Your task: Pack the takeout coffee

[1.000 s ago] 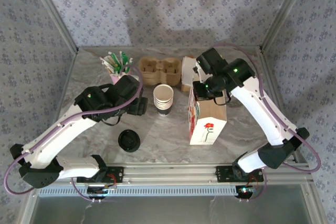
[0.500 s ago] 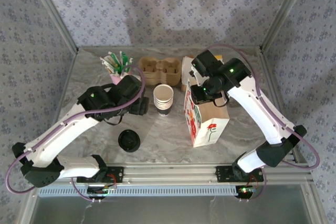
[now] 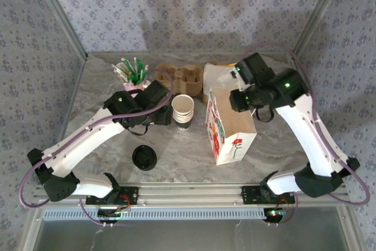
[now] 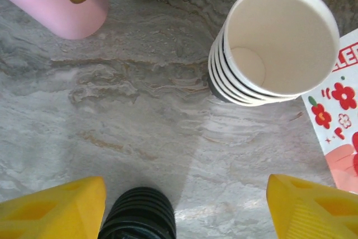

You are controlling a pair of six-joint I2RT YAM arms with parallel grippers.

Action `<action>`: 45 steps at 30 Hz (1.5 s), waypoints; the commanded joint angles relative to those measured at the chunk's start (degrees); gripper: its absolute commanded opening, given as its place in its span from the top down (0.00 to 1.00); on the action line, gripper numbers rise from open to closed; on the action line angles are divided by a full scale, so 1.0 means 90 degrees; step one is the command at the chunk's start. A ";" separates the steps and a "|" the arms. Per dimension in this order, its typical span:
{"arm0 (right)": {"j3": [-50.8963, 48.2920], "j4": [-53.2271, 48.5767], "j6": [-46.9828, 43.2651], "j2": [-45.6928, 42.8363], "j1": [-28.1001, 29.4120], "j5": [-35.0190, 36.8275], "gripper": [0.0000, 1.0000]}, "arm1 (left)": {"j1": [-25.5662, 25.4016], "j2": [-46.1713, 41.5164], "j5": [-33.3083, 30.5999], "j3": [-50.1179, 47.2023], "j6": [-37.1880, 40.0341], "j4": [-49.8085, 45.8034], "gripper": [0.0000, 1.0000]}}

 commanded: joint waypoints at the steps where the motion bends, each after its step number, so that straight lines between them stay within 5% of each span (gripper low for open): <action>1: 0.0209 0.0475 -0.0003 -0.0539 -0.0356 0.0297 0.72 | 0.0291 0.0091 0.0583 0.0108 -0.0354 0.0453 0.28; 6: -0.0079 0.1947 0.0112 -0.1292 -0.0643 0.0045 0.72 | 0.0814 0.0282 0.1440 -0.0187 -0.0728 0.1168 0.41; 12: -0.0072 0.2511 0.0016 -0.1228 -0.0653 -0.0157 0.71 | 0.0998 0.1037 0.1553 0.0132 -0.0901 0.1137 0.54; 25: -0.0224 0.2172 -0.0701 -0.0956 -0.0668 -0.0945 0.43 | 0.1025 0.1881 0.1865 0.0508 -0.1191 0.1302 0.67; 38: -0.0590 0.2215 -0.0861 -0.0942 -0.0720 -0.1072 0.37 | 0.1019 0.1994 0.1787 0.0768 -0.1183 0.1094 0.99; 45: -0.0864 0.2218 -0.0822 -0.0983 -0.0735 -0.1127 0.36 | 0.1019 0.2009 0.1794 0.0944 -0.1103 0.1042 1.00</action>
